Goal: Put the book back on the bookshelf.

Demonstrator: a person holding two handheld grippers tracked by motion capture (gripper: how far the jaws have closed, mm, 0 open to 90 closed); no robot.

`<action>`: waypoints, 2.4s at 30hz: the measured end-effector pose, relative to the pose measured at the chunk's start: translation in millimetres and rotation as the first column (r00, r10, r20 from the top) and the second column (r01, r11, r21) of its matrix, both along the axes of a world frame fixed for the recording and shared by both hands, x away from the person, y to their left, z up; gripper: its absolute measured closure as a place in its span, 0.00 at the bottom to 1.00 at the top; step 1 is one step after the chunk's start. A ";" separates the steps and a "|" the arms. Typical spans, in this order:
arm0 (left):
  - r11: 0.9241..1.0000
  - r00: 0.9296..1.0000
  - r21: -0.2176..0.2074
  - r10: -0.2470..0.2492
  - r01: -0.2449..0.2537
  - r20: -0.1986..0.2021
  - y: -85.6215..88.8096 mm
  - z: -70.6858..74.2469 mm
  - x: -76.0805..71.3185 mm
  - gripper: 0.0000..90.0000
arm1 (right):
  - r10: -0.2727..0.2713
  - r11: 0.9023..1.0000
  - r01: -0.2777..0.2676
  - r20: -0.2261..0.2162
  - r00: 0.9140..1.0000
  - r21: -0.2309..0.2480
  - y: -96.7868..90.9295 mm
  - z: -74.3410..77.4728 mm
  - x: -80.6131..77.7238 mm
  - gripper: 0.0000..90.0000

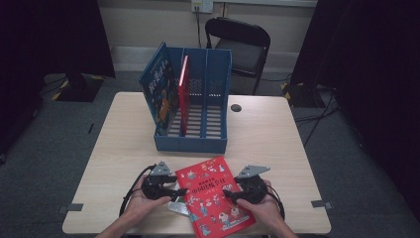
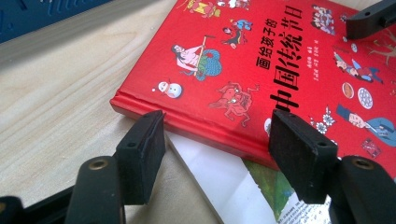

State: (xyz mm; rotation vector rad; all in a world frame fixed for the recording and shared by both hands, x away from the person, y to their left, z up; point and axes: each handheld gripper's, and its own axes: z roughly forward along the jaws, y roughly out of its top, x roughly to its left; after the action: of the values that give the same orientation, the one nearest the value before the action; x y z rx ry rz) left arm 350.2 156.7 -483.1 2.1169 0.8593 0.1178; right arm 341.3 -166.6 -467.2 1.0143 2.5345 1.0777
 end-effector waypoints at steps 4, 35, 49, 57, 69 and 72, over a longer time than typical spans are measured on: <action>1.000 1.000 -0.010 0.010 -0.010 0.009 0.5 0.5 3.3 0.39 | 0.001 1.000 -0.001 0.017 1.000 -0.001 2.7 1.1 0.1 0.40; 0.999 1.000 -0.044 0.006 -0.006 0.011 -3.2 -2.8 14.1 0.44 | -0.011 0.999 0.012 -0.028 1.000 0.045 4.7 -5.1 12.5 0.30; 0.999 1.000 -0.045 -0.019 0.019 -0.016 -3.6 -2.1 7.7 0.43 | -0.035 0.997 0.039 -0.064 0.997 0.061 10.8 -10.7 25.8 0.14; 0.999 1.000 -0.037 -0.023 0.023 -0.012 -6.0 -2.0 8.8 0.39 | -0.048 0.995 0.059 -0.125 0.991 0.087 10.4 -13.8 36.0 0.13; 0.998 0.999 -0.069 -0.014 0.011 -0.046 -4.1 -3.9 13.2 0.34 | -0.045 0.991 0.051 -0.047 0.998 0.126 6.7 5.0 35.7 0.25; 0.996 0.998 -0.084 -0.012 0.007 -0.054 -3.7 -3.8 14.1 0.33 | -0.030 0.988 0.035 -0.035 0.999 0.153 9.2 11.0 35.2 0.27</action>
State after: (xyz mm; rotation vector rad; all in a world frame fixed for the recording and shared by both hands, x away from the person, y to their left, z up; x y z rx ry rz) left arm 364.3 153.0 -486.9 2.0539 0.8712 0.0194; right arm 376.4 -157.3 -456.2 1.1160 2.4817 1.2739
